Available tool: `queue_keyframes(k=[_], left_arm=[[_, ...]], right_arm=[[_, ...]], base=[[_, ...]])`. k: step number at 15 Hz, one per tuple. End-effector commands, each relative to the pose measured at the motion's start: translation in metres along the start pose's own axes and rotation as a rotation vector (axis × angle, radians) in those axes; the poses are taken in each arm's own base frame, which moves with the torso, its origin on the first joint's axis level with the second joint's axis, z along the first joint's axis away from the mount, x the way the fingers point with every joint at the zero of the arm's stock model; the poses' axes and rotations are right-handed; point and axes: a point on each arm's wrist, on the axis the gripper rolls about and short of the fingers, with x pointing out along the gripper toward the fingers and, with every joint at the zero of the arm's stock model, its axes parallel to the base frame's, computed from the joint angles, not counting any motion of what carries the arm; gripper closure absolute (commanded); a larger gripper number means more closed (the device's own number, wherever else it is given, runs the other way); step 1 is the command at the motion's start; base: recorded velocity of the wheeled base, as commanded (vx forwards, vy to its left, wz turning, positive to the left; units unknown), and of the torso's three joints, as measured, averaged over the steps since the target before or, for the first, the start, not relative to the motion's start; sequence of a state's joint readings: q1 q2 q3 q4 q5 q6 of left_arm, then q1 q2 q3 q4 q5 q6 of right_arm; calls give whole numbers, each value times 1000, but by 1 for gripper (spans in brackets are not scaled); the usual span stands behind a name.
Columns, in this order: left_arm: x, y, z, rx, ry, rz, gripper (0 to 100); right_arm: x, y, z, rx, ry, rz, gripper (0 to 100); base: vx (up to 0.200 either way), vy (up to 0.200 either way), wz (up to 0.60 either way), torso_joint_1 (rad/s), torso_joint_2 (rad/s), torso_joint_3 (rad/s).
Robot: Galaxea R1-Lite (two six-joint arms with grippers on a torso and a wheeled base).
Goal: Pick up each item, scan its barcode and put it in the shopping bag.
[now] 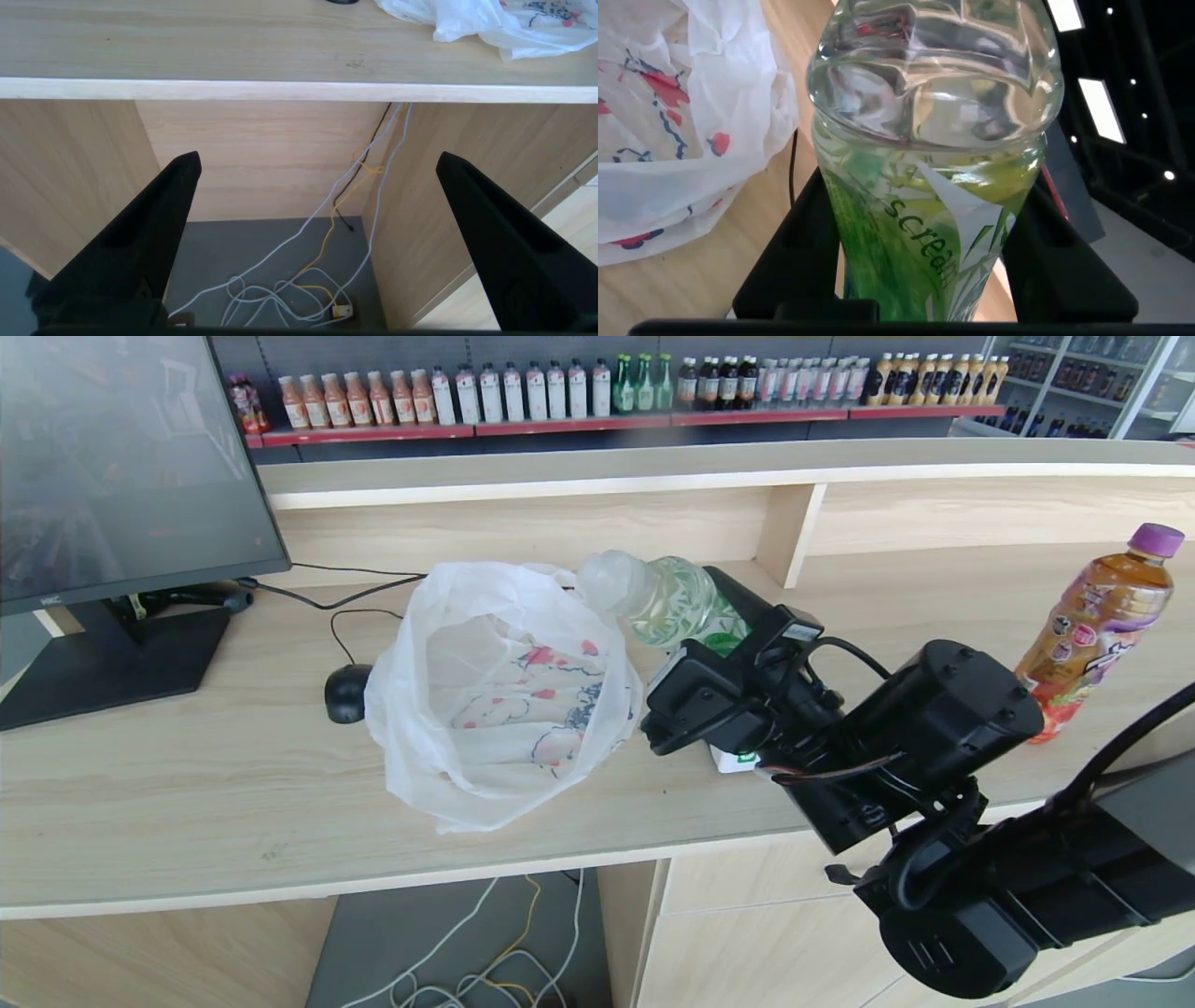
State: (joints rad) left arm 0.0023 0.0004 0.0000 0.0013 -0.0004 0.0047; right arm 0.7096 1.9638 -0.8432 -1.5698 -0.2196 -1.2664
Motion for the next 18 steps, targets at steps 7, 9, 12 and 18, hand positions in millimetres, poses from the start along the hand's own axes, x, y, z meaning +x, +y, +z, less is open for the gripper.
queue_keyframes(k=[7,9,12,18], left_arm=[[0,0,0,0,0,1,0],[0,0,0,0,0,1,0],[0,0,0,0,0,1,0],[0,0,0,0,0,1,0]], right_arm=[[2,3,-10,-9,24,2,100],[4,4,-9,-8,21,2,100],[5,4,-8,-4,18,-2,100],[5,5,-8,-5,18,1,100]], base=[[0,0,0,0,0,0],[0,0,0,0,0,0],[0,0,0,0,0,0],[0,0,0,0,0,0]])
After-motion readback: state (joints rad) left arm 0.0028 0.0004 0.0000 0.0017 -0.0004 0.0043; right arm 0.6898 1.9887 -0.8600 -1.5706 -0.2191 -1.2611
